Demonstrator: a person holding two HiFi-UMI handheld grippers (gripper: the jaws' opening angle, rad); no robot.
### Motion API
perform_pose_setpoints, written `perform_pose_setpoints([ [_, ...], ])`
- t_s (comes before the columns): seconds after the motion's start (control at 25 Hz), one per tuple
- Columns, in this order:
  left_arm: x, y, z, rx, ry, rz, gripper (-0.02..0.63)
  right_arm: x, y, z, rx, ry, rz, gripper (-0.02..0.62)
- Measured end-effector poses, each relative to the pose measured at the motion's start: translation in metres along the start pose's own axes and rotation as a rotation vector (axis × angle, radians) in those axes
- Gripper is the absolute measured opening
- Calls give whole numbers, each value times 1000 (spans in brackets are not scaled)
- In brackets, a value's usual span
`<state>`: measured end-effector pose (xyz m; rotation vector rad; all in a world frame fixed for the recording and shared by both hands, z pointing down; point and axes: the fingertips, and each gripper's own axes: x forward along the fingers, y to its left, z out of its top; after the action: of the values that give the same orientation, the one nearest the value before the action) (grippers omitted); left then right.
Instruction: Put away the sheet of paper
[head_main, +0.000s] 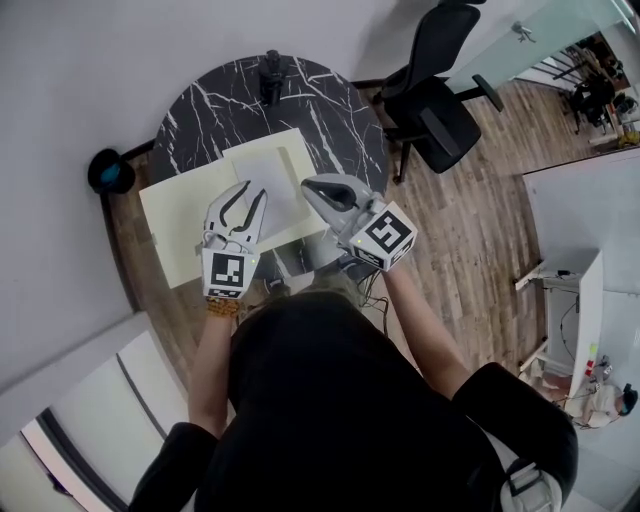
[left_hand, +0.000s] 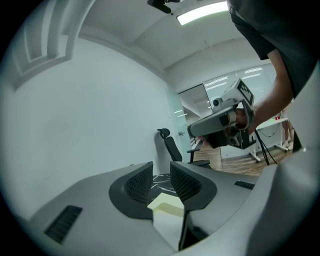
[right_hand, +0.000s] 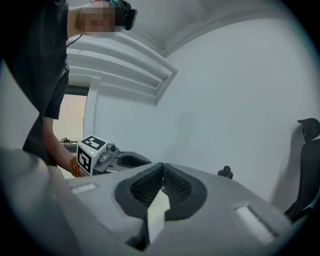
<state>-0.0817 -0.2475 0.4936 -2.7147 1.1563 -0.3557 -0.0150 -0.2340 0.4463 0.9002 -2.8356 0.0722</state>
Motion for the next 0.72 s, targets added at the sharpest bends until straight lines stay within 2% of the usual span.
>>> perform_pose_setpoints([
  [0.08, -5, 1, 16, -26, -33, 8, 120, 2, 4, 4, -5, -9, 8, -2],
  [0.2, -13, 6, 30, -168, -82, 44, 117, 5, 8, 11, -19, -23, 10, -2],
  [0.24, -16, 7, 30, -190, -95, 57, 115, 6, 10, 12, -26, -24, 4, -2],
  [0.44, -33, 3, 39, -178, -95, 145, 97, 13, 16, 14, -64, -14, -51, -2],
  [0.72, -49, -1, 40, -197, -96, 155, 48, 16, 28, 16, -78, -21, -119, -2],
])
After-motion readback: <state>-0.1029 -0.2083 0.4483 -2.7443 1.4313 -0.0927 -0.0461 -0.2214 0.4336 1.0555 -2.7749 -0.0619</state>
